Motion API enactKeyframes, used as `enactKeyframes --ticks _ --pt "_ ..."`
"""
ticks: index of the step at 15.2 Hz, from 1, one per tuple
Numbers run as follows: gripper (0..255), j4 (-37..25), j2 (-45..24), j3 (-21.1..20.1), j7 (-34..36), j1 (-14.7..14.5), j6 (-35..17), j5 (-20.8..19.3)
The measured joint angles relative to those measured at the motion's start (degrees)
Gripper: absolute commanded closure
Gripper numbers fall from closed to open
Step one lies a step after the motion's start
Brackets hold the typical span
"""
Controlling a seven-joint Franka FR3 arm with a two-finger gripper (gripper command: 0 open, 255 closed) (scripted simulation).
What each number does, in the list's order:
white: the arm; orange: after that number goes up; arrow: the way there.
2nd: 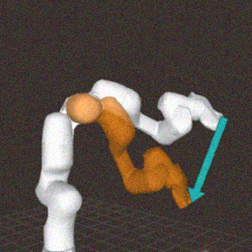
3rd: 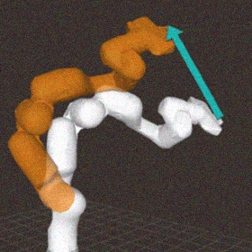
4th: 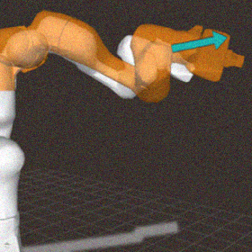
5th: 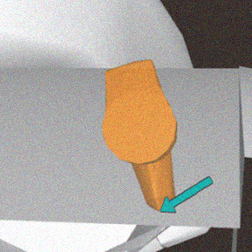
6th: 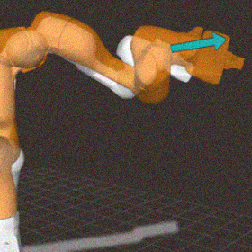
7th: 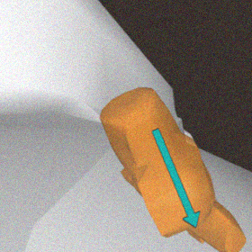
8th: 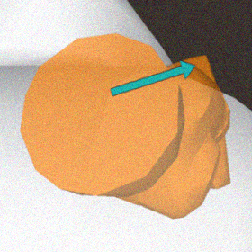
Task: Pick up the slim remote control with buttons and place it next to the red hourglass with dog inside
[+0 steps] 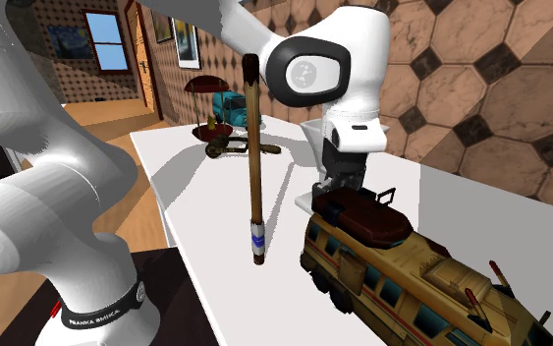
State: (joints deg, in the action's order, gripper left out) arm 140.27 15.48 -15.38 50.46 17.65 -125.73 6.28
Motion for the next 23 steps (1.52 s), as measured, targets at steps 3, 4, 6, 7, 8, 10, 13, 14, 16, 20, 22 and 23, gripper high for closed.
enactKeyframes --ticks 3,4,6,7,8,10,13,14,16,20,22,23 --pt "255 0.01 0.01 0.0 0.01 0.0 -0.01 0.0" --pt "255 -0.17 0.23 0.03 -0.01 -0.02 0.41 0.03" --pt "255 -0.8 0.72 0.1 -0.03 -0.04 1.55 0.07" --pt "255 -1.35 0.96 0.19 -0.09 -0.01 2.33 0.05" --pt "255 -1.7 1.32 0.32 -0.22 0.02 3.05 0.07" --pt "255 -2.62 2.12 0.43 -0.21 -0.02 4.74 0.15" --pt "255 -4.26 3.09 0.59 -0.18 -0.05 7.33 0.21" --pt "255 -4.73 3.52 0.77 -0.34 -0.01 8.23 0.21" --pt "255 -5.81 4.03 0.94 -0.42 0.03 9.81 0.19" --pt "255 -8.13 4.83 1.13 -0.33 0.03 12.93 0.18" --pt "255 -9.7 5.01 1.32 -0.4 0.12 14.68 0.07" --pt "255 -10.32 5.16 1.36 -0.37 0.13 15.45 0.06"
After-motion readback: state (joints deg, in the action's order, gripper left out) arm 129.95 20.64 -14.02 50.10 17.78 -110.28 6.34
